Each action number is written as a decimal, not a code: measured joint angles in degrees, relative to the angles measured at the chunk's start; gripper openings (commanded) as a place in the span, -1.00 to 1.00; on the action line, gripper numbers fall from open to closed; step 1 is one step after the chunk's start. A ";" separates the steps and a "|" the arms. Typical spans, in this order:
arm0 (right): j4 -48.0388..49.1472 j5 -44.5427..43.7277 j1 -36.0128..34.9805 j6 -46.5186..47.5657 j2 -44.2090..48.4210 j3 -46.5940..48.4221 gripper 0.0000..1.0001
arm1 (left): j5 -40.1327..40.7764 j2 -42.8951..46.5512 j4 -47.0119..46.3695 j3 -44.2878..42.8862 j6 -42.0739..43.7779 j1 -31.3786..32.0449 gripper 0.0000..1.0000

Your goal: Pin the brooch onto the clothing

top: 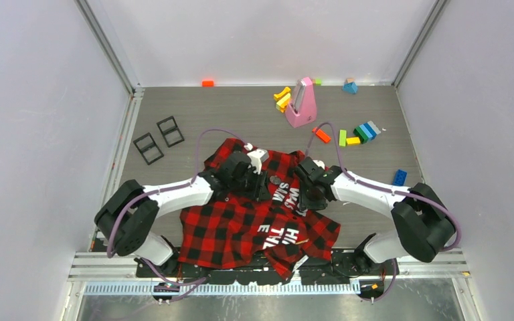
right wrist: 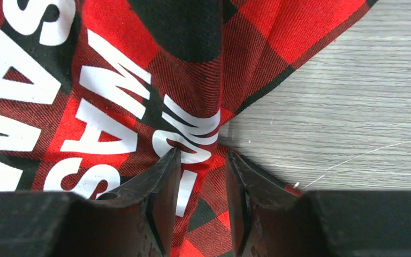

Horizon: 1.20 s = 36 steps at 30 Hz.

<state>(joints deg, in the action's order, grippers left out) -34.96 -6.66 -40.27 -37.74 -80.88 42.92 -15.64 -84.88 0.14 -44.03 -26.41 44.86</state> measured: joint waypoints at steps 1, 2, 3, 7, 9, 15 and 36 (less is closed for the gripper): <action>-0.24 -0.63 0.04 -0.42 -0.04 -0.07 -0.09 | 0.57 -0.81 -0.79 0.17 -0.37 0.20 -0.17; -0.31 -1.16 0.17 -0.61 -0.02 -0.07 -0.05 | 1.27 -1.49 -1.29 0.28 -0.76 0.31 -0.16; -0.42 -1.62 0.28 -0.66 0.04 -0.02 -0.03 | 2.10 -2.10 -1.75 0.31 -1.46 0.31 -0.16; -1.97 -2.75 1.03 -0.33 0.28 1.60 0.08 | 5.38 -3.45 -2.93 0.20 -4.04 0.39 -0.09; -2.71 -3.02 1.44 0.20 0.92 3.61 0.12 | 6.73 -3.85 -3.32 -0.13 -5.51 0.39 -0.06; -2.19 -3.08 1.73 3.28 3.39 10.93 0.18 | 8.72 -5.53 -5.11 -0.57 -10.16 -0.20 -0.10; 1.49 -7.10 -6.23 11.78 -23.78 31.21 0.08 | 13.31 -0.83 -5.16 7.82 -12.24 -1.97 -0.14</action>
<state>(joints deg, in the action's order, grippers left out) -33.47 -13.76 -46.50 -25.96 -104.66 74.13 -2.33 -85.71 -5.02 -36.21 -38.65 42.89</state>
